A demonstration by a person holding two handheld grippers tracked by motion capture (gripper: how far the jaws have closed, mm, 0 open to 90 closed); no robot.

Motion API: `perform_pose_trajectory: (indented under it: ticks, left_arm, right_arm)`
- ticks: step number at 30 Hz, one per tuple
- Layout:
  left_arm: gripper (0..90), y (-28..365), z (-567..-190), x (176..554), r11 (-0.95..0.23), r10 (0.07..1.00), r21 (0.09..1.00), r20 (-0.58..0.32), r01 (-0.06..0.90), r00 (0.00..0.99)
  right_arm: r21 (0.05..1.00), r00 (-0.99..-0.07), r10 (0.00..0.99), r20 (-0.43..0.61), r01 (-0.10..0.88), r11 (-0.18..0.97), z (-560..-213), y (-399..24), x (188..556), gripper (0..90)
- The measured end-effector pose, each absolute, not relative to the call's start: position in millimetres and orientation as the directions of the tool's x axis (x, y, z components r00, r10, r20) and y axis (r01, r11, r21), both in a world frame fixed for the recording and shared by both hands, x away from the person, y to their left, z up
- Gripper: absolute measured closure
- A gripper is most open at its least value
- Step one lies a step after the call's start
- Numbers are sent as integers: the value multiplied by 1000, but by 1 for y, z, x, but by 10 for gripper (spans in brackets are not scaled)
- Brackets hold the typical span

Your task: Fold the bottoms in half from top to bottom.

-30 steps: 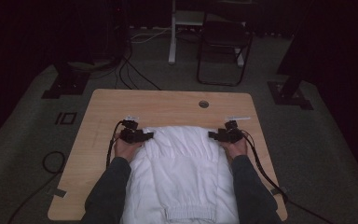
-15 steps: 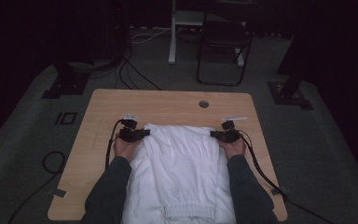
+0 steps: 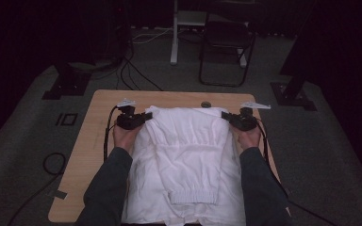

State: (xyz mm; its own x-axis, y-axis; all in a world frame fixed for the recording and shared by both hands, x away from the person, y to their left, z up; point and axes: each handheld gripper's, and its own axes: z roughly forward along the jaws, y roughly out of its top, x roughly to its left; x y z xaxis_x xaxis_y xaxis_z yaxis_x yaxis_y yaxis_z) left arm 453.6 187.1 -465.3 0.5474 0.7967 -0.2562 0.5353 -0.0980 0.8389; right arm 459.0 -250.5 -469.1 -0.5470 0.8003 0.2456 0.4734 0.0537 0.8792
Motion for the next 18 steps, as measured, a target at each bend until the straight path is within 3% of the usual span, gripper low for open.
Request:
perform_pose_trajectory:
  ticks: [8, 18]
  left_arm:
    - [825, 195, -470, 419, -127, 741, 856, -254, 501, 622]
    - [817, 193, -501, 351, -269, 693, 817, -204, 510, 692]
  right_arm:
    - [894, -628, 733, 260, 444, 63, -481, -263, 423, 874]
    - [856, -679, 708, 194, 470, 215, -520, -264, 356, 868]
